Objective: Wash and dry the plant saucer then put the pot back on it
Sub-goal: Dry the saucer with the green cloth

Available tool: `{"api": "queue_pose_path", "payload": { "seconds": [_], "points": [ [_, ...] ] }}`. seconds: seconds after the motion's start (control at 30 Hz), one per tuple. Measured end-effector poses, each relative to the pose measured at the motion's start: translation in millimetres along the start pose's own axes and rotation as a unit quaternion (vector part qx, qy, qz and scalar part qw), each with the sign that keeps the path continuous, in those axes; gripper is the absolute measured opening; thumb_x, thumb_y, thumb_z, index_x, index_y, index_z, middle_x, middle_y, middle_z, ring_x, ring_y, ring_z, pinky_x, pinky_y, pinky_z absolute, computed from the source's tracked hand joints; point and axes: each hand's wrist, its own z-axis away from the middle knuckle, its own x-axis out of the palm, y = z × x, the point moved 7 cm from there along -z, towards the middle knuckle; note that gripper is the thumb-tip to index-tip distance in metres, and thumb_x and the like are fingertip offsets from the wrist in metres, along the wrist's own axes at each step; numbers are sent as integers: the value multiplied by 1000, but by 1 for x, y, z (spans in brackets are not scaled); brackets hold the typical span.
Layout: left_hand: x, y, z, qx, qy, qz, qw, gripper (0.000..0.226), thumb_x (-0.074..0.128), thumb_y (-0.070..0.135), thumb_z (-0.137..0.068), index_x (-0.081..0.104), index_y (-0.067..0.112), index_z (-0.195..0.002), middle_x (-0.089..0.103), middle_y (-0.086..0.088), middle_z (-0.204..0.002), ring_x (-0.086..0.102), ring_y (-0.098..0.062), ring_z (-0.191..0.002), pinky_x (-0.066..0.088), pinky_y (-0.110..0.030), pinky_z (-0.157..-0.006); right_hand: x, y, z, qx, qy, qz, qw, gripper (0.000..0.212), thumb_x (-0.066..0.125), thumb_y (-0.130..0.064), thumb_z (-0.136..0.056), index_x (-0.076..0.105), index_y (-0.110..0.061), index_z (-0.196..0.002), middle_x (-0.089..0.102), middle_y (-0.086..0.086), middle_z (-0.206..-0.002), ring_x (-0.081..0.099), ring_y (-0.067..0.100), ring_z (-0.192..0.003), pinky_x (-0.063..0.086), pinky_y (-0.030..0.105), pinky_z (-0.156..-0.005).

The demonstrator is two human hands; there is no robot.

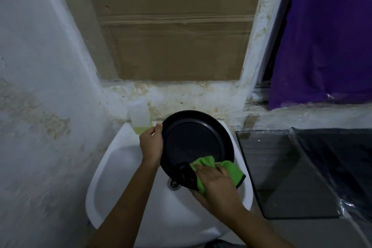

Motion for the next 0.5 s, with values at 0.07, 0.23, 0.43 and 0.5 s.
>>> {"api": "queue_pose_path", "payload": {
  "seconds": [0.07, 0.23, 0.43, 0.5],
  "points": [
    [0, -8, 0, -63, -3, 37, 997, 32, 51, 27, -93, 57, 4, -72, 54, -15, -74, 52, -23, -71, 40, -32, -65, -18, 2, -11, -34, 27, -7, 999, 43, 87, -38, -47, 73, -22, -85, 73, -10, -78, 69, 10, -68, 54, 22, -66],
    [11, 1, 11, -177, -245, 53, 952, 40, 40, 46, -95, 60, 13, -107, 73, -17, -89, 72, -31, -72, 55, -34, -51, -86, 38, -39, 21, 3, -260, 965, 36, 83, -43, -62, 66, -47, -94, 72, -16, -74, 64, -2, -66, 50, 13, -61],
    [17, 36, 18, 37, -308, -154, 938, 67, 7, 85, -70, 60, 54, -95, 67, 19, -93, 64, -6, -89, 50, -27, -67, -107, 99, -57, 132, 50, -501, 854, 33, 84, -32, -53, 74, -25, -83, 75, -9, -80, 70, 3, -76, 54, 16, -65],
    [25, 48, 24, 88, -308, -46, 946, 57, 18, 75, -78, 68, 50, -91, 72, 19, -95, 65, 1, -95, 50, -16, -74, -98, 114, -58, 173, 94, -530, 825, 32, 83, -34, -54, 74, -21, -83, 76, -5, -82, 71, 6, -77, 54, 17, -64]
  ]
}}
